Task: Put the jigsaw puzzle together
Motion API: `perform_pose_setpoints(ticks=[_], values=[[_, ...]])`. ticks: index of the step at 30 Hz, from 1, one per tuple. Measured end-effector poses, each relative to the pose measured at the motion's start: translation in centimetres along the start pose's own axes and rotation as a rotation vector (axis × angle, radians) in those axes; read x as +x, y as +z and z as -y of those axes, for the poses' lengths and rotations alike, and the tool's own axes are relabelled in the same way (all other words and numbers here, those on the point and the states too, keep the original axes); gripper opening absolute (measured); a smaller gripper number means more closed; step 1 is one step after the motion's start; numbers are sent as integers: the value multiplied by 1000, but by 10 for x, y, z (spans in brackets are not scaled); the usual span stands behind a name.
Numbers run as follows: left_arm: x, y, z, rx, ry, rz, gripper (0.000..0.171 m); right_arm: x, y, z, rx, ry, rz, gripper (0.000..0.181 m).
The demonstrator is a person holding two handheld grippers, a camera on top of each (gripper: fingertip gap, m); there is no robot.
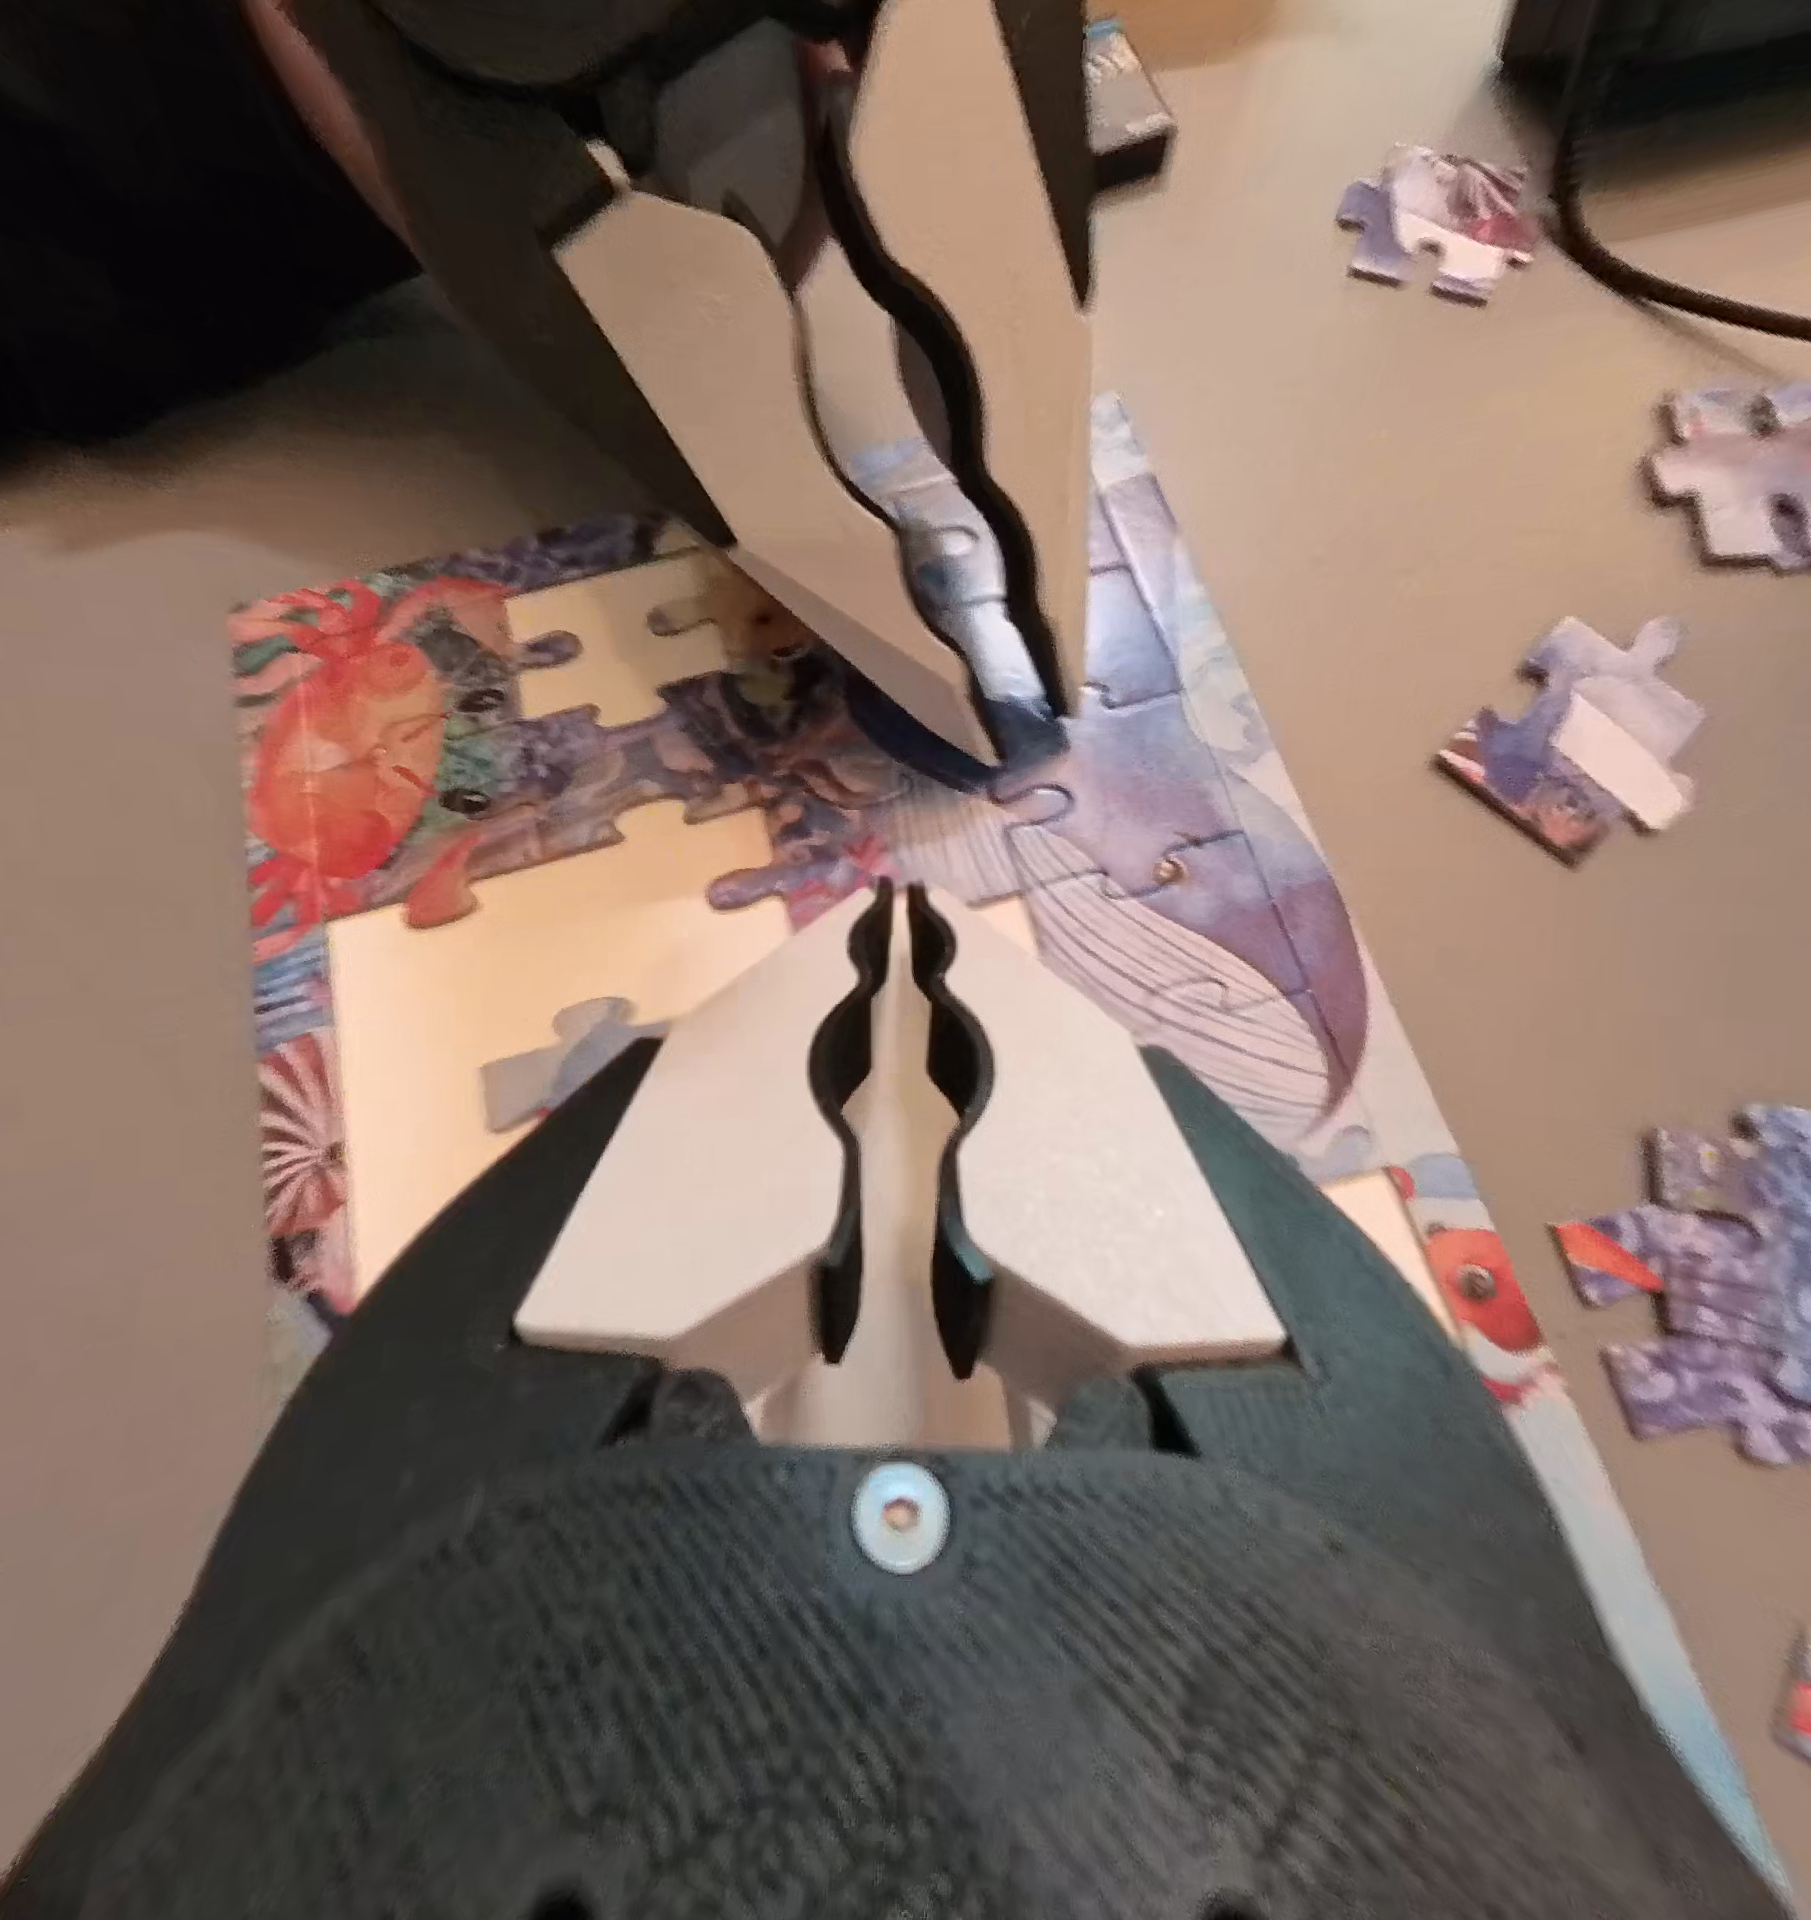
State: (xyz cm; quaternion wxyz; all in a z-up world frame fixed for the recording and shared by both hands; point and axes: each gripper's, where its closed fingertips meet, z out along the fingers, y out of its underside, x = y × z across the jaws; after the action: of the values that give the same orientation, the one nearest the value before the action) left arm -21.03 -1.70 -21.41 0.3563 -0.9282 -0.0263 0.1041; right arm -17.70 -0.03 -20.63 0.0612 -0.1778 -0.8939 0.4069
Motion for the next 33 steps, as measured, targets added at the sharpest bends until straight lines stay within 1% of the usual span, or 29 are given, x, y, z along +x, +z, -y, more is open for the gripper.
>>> perform_pose_setpoints(ticks=[1, 3, 6, 7, 8, 10, 11, 12, 14, 15, 18, 19, 21, 22, 25, 28, 30, 31, 32, 33], values=[[0, 0, 0, 1, -5, -1, 11, -7, 1, 3, 16, 1, 41, 2], [0, 1, 0, 5, -20, -8, 10, -15, 5, 7, 24, -12, 57, 5], [1, 1, -1, 6, -37, -29, 7, -20, 15, 6, -14, -86, 15, 5], [1, 1, -1, 7, -37, -30, 7, -17, 16, 7, -15, -102, -12, 0], [1, 1, -1, 6, -37, -30, 7, -9, 16, 7, -18, -112, -54, 0], [2, 1, -1, 4, -35, -31, 6, 22, 11, 4, -30, -96, -200, 0], [3, 2, -1, 2, -34, -34, 4, 35, 8, 2, -37, -68, -248, 0], [4, 2, -1, -1, -32, -34, 2, 38, 7, 2, -36, -27, -242, 0], [3, 2, -1, -10, -17, -16, 0, 18, 13, 6, -18, 37, -83, 0], [3, 2, -1, -13, -9, -9, 0, 16, 15, 7, -16, 44, -66, 0], [2, 3, 0, -14, -14, -7, 0, 47, 11, 5, -41, -13, -260, 0], [2, 3, 0, -13, -18, -9, 0, 46, 12, 6, -41, -18, -251, 0], [2, 3, 0, -12, -24, -12, 0, 26, 19, 11, -17, -5, -114, 0], [2, 3, 0, -12, -27, -13, 0, 28, 20, 11, -17, 5, -127, 0], [-1, 2, -1, -14, -38, 2, 0, 58, 13, 7, -43, -38, -314, 0], [-10, 1, -5, -24, -63, 35, 0, 55, 15, 8, -43, -38, -333, 0], [-15, 0, -8, -26, -90, 49, 0, 31, 20, 12, -34, -112, -216, 0], [-17, -1, -9, -27, -102, 50, 0, 29, 20, 12, -38, -121, -217, 0], [-17, -1, -9, -22, -112, 43, 0, 33, 19, 12, -44, -119, -248, 0], [-17, -1, -9, -21, -117, 40, 0, 32, 19, 12, -40, -119, -239, 0]])
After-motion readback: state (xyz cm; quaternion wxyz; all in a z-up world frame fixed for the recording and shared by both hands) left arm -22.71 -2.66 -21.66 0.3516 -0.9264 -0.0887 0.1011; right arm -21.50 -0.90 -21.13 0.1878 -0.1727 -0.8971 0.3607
